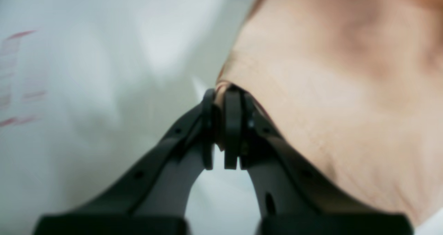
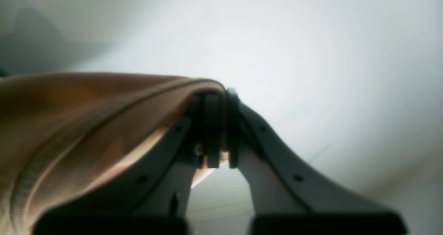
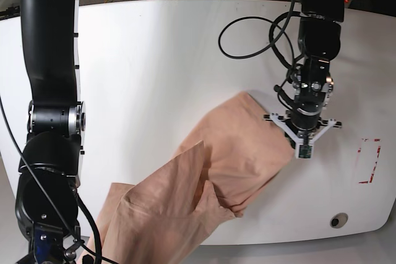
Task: Fold the T-shirt properly
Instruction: 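Pull the grippers apart, stretching the shirt between them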
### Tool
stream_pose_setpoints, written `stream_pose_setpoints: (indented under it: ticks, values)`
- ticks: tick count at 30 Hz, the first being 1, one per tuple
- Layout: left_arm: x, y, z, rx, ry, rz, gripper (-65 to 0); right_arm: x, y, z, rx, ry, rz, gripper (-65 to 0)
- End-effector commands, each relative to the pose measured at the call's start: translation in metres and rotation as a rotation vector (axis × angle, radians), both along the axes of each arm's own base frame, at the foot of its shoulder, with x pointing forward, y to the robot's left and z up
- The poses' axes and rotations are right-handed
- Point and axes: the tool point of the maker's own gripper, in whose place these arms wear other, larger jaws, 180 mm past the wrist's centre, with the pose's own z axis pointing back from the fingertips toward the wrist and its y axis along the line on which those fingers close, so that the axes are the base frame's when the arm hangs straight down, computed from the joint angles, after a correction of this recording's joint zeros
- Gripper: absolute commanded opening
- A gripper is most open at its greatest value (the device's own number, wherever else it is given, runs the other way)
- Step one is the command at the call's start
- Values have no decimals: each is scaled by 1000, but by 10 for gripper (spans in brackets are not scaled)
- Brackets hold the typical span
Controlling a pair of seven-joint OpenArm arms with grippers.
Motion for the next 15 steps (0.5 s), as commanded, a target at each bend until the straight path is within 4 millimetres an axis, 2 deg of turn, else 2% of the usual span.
stream_pose_setpoints:
  ticks: [1,4,9,11,15]
  values:
    - [2,25,44,53,-107,9,-650,-8,1,30,9,-76,6,-650]
    - [-3,53,71,89,-150,45,-650,-8,-6,30,6,-77,-8,-650]
    - [-12,106,101,160,-171,115,-650,-8,-9,28,10,-71,-9,-650]
    - [-13,118,109,189,-174,121,-650,-6,-15,16,33,-51,-16,-650]
    - [-17,131,110,203,-155,144,-650,-2,-31,-8,96,-12,-35,-650]
